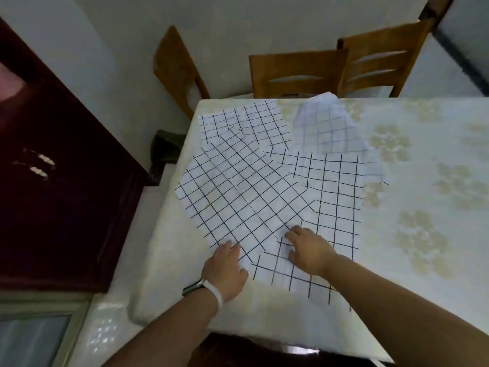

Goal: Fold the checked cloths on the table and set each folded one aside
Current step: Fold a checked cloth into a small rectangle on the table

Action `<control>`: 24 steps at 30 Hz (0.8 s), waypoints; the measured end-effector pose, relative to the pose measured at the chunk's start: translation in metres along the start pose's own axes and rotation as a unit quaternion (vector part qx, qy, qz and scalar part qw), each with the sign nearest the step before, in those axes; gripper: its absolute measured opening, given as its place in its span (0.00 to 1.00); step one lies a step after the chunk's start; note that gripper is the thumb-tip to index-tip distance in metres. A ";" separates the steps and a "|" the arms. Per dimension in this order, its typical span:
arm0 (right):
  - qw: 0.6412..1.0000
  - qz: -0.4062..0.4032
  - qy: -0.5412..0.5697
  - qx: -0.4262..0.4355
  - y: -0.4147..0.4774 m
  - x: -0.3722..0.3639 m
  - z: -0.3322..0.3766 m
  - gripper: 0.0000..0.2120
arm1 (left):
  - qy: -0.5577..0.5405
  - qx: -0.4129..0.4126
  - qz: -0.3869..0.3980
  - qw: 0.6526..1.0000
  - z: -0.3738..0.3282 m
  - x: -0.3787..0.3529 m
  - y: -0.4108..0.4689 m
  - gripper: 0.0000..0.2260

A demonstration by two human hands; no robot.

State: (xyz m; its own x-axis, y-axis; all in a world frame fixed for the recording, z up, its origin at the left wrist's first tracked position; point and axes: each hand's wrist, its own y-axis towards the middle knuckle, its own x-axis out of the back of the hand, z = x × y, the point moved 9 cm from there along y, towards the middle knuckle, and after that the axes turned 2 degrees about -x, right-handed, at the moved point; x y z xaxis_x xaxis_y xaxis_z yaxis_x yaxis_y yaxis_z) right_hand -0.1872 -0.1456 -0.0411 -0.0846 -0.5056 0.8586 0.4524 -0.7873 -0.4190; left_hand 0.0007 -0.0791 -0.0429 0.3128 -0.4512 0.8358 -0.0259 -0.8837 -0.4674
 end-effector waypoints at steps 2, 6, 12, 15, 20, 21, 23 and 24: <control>1.000 0.005 0.005 0.001 0.013 -0.001 0.001 0.24 | 0.000 0.009 -0.012 1.000 0.004 -0.003 0.007 0.28; 0.998 0.007 -0.055 0.024 0.033 -0.005 0.010 0.29 | 0.022 0.001 -0.029 0.999 0.012 -0.011 0.014 0.27; 0.994 0.026 -0.091 0.051 0.051 -0.016 0.021 0.32 | 0.050 -0.017 -0.036 0.998 0.021 -0.020 0.020 0.25; 0.993 0.016 -0.095 0.062 0.053 -0.015 0.026 0.30 | 0.065 -0.023 -0.064 0.996 0.021 -0.021 0.021 0.21; 0.992 0.003 -0.114 0.061 0.055 -0.020 0.028 0.27 | 0.070 -0.051 -0.113 0.990 0.017 -0.015 0.026 0.10; 0.991 -0.001 -0.122 0.063 0.054 -0.022 0.029 0.26 | 0.075 -0.054 -0.118 0.989 0.017 -0.015 0.026 0.09; 0.988 -0.013 -0.135 0.069 0.054 -0.024 0.031 0.23 | 0.083 -0.059 -0.125 0.987 0.016 -0.013 0.026 0.09; 0.987 -0.019 -0.143 0.072 0.054 -0.025 0.033 0.21 | 0.086 -0.061 -0.122 0.987 0.016 -0.014 0.025 0.09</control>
State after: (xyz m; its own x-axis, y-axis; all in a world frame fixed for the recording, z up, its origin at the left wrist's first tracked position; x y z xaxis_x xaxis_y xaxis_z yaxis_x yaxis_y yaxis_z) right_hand -0.1312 -0.1644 -0.0752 0.1411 -0.3402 0.9297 0.5773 -0.7346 -0.3565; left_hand 0.0104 -0.0933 -0.0709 0.1580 -0.2277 0.9608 -0.0868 -0.9725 -0.2162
